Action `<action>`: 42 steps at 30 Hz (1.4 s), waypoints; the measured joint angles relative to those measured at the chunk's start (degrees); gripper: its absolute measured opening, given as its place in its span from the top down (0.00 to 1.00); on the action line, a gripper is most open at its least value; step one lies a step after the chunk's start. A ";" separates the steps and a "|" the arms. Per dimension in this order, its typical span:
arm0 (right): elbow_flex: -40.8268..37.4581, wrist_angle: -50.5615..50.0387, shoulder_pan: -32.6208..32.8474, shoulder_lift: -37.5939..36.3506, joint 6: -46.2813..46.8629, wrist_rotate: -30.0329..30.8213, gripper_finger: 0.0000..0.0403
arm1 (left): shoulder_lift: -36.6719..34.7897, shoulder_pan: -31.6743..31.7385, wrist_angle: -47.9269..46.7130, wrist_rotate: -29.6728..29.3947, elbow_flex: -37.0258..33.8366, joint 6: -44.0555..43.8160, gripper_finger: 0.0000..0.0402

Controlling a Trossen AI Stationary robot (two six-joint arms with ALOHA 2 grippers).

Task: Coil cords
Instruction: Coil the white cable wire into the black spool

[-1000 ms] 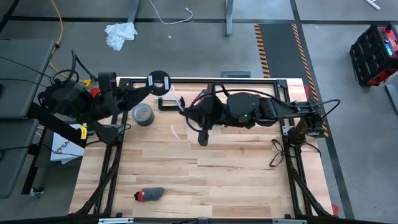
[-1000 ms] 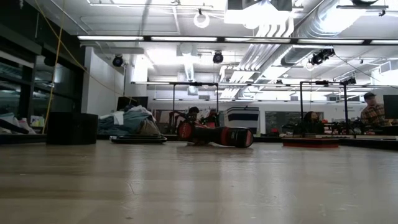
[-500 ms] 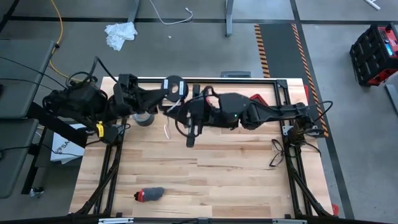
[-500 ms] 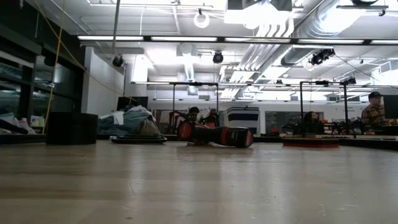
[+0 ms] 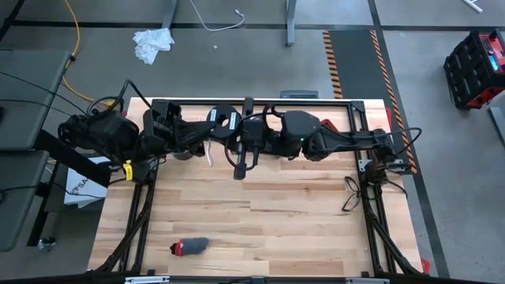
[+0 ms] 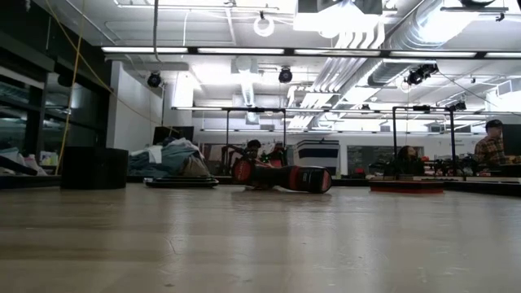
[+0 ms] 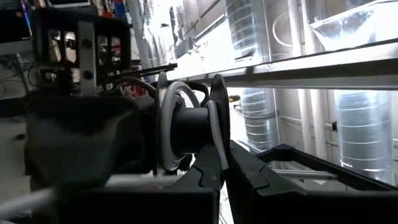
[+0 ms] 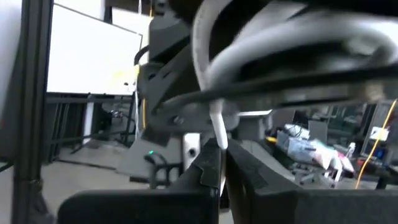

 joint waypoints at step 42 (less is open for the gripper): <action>-0.11 -1.72 -8.59 0.97 -6.86 0.19 1.00 | -12.22 -8.38 -36.80 -10.28 0.00 8.08 1.00</action>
